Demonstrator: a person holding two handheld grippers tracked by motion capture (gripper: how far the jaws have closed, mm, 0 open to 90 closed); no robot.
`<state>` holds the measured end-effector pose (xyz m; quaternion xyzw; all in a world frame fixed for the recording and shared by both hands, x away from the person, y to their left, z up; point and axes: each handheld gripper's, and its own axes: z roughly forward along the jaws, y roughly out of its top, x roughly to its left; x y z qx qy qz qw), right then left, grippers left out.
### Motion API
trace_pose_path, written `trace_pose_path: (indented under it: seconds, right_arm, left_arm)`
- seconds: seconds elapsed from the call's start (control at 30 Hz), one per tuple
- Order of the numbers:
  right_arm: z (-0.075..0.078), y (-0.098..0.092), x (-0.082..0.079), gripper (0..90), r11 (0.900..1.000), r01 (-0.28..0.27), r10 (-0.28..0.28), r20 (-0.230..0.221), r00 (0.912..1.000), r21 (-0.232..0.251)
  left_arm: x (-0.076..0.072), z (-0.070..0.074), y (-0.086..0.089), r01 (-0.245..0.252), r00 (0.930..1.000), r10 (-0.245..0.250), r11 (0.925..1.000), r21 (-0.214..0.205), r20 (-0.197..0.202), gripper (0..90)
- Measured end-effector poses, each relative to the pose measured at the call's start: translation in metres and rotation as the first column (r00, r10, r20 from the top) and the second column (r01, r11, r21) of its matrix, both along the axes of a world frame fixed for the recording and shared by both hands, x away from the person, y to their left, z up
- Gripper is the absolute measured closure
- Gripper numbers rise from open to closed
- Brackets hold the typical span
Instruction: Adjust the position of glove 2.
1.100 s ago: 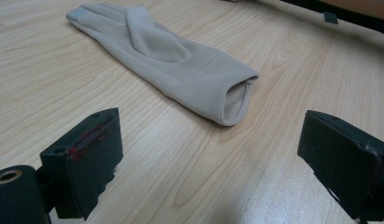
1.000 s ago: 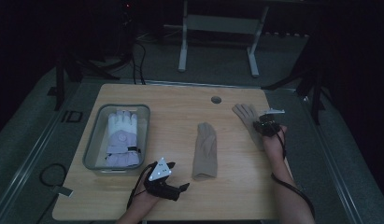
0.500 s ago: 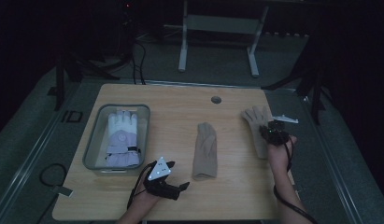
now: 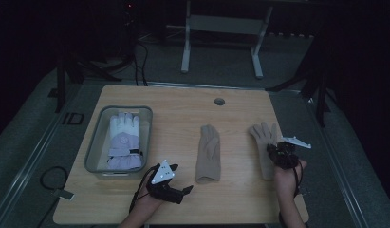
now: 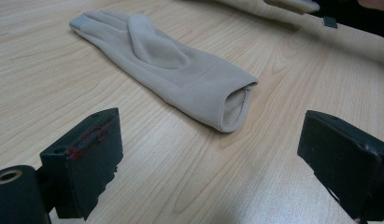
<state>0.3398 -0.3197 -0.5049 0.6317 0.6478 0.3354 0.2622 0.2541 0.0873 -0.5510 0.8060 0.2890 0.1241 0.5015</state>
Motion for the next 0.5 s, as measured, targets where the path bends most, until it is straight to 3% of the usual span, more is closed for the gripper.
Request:
trace_pose_path:
  seconds: [0.03, 0.23, 0.43, 0.5]
  right_arm:
    - [-0.003, 0.0, -0.004, 82.6, 0.9997, 0.006, -0.006, -0.008, 1.0, 0.025]
    - [-0.017, 0.003, -0.01, 81.8, 0.9995, 0.009, -0.008, -0.028, 0.9996, 0.03]
    - [-0.029, 0.005, -0.006, 77.8, 0.9999, 0.002, -0.001, -0.057, 0.9984, 0.011]
    - [-0.037, 0.006, -0.002, 70.1, 0.9998, -0.014, 0.013, -0.085, 0.9963, -0.013]
  left_arm:
    - [0.0, 0.0, 0.0, 0.0, 1.0, 0.0, 1.0, 0.0, 0.002, 6.8]
    - [-0.001, -0.001, -0.002, 0.005, 1.0, -0.005, 1.0, 0.008, 0.001, 6.8]
    - [-0.001, 0.0, -0.002, 0.01, 0.9999, -0.01, 0.9999, 0.011, 0.004, 6.8]
    - [-0.001, 0.0, -0.001, 0.01, 0.9999, -0.01, 0.9999, 0.009, 0.003, 6.7]
